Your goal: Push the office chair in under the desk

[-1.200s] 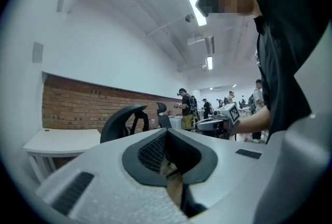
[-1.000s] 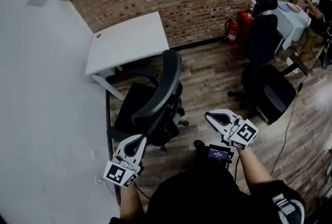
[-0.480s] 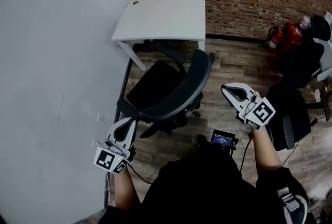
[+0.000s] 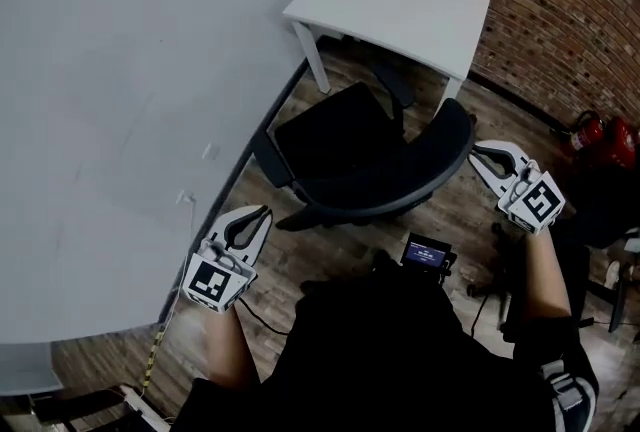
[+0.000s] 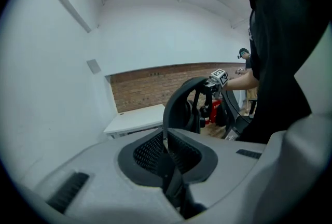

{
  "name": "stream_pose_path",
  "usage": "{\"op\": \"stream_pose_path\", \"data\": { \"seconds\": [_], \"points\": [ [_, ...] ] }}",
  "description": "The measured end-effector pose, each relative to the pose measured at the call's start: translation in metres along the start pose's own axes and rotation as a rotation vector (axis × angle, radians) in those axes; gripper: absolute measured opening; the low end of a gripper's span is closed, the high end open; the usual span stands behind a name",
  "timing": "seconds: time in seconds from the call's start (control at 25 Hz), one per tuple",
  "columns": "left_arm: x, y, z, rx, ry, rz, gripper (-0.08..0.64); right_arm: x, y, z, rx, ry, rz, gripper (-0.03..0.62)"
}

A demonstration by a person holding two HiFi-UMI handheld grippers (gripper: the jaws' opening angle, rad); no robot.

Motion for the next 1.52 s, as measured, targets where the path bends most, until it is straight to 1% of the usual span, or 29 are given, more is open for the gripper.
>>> {"op": "stream_pose_path", "data": {
  "seconds": [0.04,0.12,0.16,0.2,0.24,0.28,0.4,0.48,0.56,0.64,0.68,0.8,0.92,1.0,1.08,1.16,1.28,1.52],
  "points": [
    [0.001,-0.001,-0.004,0.013,0.022,-0.002,0.017,0.003,-0.006,-0.003,-0.015,0.019,0.034,0.038],
    [0.003,-0.003,-0.011,0.05,0.068,-0.018,0.018,0.008,-0.016,-0.011,-0.061,0.091,0.088,0.096],
    [0.005,-0.004,-0.015,0.067,0.086,-0.029,0.027,0.012,-0.02,-0.013,-0.088,0.128,0.115,0.106],
    [0.006,-0.004,-0.018,0.076,0.101,-0.04,0.051,0.016,-0.023,-0.014,-0.111,0.16,0.143,0.12],
    [0.007,-0.003,-0.022,0.081,0.114,-0.049,0.08,0.021,-0.025,-0.013,-0.125,0.19,0.168,0.135],
    [0.008,0.0,-0.025,0.084,0.126,-0.057,0.093,0.026,-0.027,-0.013,-0.132,0.219,0.19,0.146],
    [0.008,0.008,-0.035,0.095,0.162,-0.078,0.11,0.044,-0.033,-0.016,-0.147,0.289,0.257,0.17],
    [0.01,0.007,-0.039,0.096,0.186,-0.097,0.128,0.052,-0.037,-0.019,-0.186,0.312,0.3,0.183],
    [0.015,0.002,-0.04,0.084,0.195,-0.12,0.141,0.053,-0.043,-0.022,-0.236,0.337,0.332,0.193],
    [0.023,-0.005,-0.04,0.071,0.204,-0.147,0.156,0.051,-0.049,-0.024,-0.297,0.381,0.349,0.204],
    [0.026,-0.008,-0.041,0.076,0.212,-0.165,0.164,0.052,-0.051,-0.024,-0.335,0.408,0.358,0.206],
    [0.037,-0.017,-0.048,0.118,0.271,-0.214,0.19,0.055,-0.056,-0.031,-0.455,0.5,0.402,0.212],
    [0.042,-0.022,-0.05,0.156,0.309,-0.237,0.204,0.063,-0.054,-0.041,-0.571,0.581,0.452,0.219],
    [0.043,-0.023,-0.049,0.174,0.316,-0.247,0.212,0.066,-0.054,-0.043,-0.624,0.607,0.475,0.219],
    [0.046,-0.025,-0.049,0.185,0.336,-0.281,0.212,0.067,-0.056,-0.044,-0.652,0.619,0.486,0.219],
    [0.047,-0.028,-0.054,0.189,0.376,-0.317,0.212,0.071,-0.057,-0.044,-0.666,0.627,0.497,0.219],
    [0.045,-0.028,-0.065,0.2,0.441,-0.323,0.212,0.082,-0.055,-0.043,-0.692,0.641,0.524,0.219],
    [0.055,-0.027,-0.073,0.275,0.531,-0.366,0.212,0.097,-0.054,-0.048,-0.716,0.679,0.58,0.221]
  ]
}}
Point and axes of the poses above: the fingertips, and each gripper's own axes: x forward along the fingers, y to its left, z out of its top, the point moved 7 cm from there along -x, backward along the fingers, and after that the axes turned 6 degrees about x, right-handed, at the moved point
